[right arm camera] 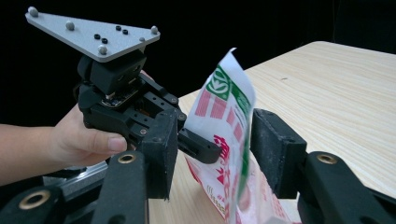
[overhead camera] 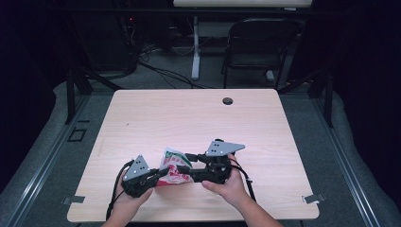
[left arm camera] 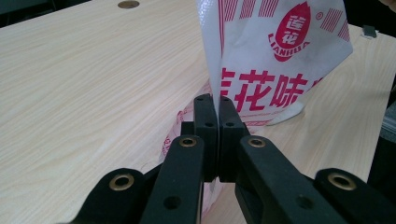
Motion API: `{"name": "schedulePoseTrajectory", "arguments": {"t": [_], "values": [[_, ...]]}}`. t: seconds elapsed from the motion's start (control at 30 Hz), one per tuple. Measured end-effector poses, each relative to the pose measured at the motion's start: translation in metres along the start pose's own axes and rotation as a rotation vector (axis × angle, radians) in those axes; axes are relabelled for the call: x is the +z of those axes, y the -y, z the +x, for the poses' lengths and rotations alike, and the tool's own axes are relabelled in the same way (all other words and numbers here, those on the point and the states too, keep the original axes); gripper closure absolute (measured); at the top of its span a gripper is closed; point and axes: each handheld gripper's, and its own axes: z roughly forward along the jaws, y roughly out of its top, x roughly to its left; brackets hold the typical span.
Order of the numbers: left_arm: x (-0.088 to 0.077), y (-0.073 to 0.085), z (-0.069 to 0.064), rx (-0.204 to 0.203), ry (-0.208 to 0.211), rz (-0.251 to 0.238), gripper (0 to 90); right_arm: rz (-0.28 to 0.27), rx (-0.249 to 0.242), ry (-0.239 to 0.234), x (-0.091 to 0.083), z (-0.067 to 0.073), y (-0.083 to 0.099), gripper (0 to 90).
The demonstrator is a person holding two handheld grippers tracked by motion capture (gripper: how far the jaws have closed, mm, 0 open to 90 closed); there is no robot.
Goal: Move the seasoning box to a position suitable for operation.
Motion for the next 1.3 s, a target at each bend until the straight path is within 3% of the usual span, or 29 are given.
{"name": "schedulePoseTrajectory", "arguments": {"t": [0.2, 0.53, 1.03, 1.3], "values": [[0.0, 0.001, 0.0, -0.007, 0.009, -0.006, 90.0, 0.012, -0.025, 0.004, 0.007, 0.005, 0.001, 52.6], [0.0, 0.001, 0.002, -0.026, 0.024, -0.008, 90.0, 0.054, -0.022, 0.017, 0.008, 0.002, 0.011, 56.3], [0.0, 0.002, 0.004, -0.035, 0.024, -0.014, 90.0, 0.128, -0.013, 0.067, 0.009, -0.006, 0.02, 72.8], [0.0, 0.002, 0.004, -0.033, 0.025, -0.013, 90.0, 0.159, 0.0, 0.072, 0.011, -0.01, 0.023, 75.7]]}}
